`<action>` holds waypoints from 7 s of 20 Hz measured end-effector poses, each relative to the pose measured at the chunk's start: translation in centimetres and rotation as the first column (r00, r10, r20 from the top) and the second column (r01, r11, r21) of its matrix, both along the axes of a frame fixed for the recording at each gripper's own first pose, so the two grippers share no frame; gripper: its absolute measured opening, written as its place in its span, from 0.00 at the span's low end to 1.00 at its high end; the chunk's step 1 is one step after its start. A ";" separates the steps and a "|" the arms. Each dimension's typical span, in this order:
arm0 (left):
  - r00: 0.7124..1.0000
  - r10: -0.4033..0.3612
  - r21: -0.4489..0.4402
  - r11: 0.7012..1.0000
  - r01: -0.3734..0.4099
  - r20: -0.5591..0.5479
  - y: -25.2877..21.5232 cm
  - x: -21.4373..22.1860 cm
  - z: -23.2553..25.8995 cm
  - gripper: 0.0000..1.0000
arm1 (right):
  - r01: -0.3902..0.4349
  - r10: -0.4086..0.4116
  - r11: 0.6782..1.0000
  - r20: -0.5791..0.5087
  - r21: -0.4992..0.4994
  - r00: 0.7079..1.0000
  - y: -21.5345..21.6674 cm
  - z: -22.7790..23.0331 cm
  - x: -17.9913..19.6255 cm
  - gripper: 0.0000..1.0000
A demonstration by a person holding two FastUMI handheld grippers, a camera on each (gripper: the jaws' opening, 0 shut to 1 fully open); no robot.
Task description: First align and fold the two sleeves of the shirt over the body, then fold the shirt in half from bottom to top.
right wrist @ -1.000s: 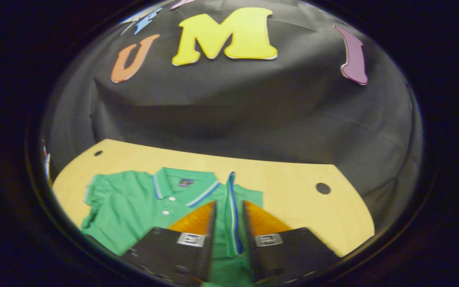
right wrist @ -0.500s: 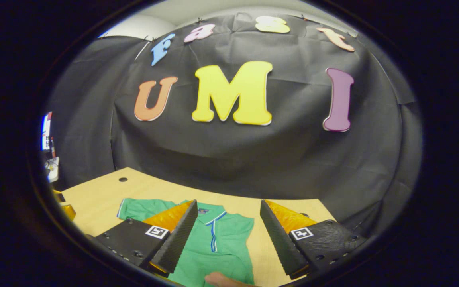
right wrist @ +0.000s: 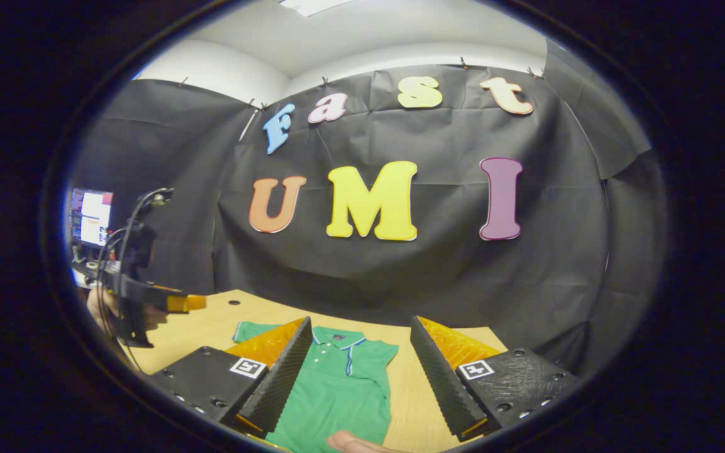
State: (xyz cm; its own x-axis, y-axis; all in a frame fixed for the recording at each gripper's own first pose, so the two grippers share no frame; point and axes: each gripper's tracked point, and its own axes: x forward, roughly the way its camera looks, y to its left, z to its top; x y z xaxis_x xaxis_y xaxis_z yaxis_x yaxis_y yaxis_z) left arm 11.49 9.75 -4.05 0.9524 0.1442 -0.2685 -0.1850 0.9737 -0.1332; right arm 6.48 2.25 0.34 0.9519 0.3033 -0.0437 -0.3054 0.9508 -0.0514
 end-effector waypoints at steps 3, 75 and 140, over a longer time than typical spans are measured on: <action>0.998 0.038 0.028 0.999 -0.039 0.041 1.8 3.2 1.9 1.00 | 0.030 -0.030 1.000 0.009 0.008 1.000 -2.2 -1.4 -2.6 0.96; 0.987 -0.162 0.143 0.977 0.158 0.017 -2.5 -17.0 -13.0 1.00 | 0.212 -0.234 0.970 -0.231 -0.115 0.945 -5.7 -19.5 -12.1 0.95; 0.980 -0.197 0.137 0.970 0.199 -0.035 -1.4 27.6 -4.8 0.06 | 0.206 -0.214 0.977 -0.238 -0.060 0.947 1.4 -9.7 36.4 0.00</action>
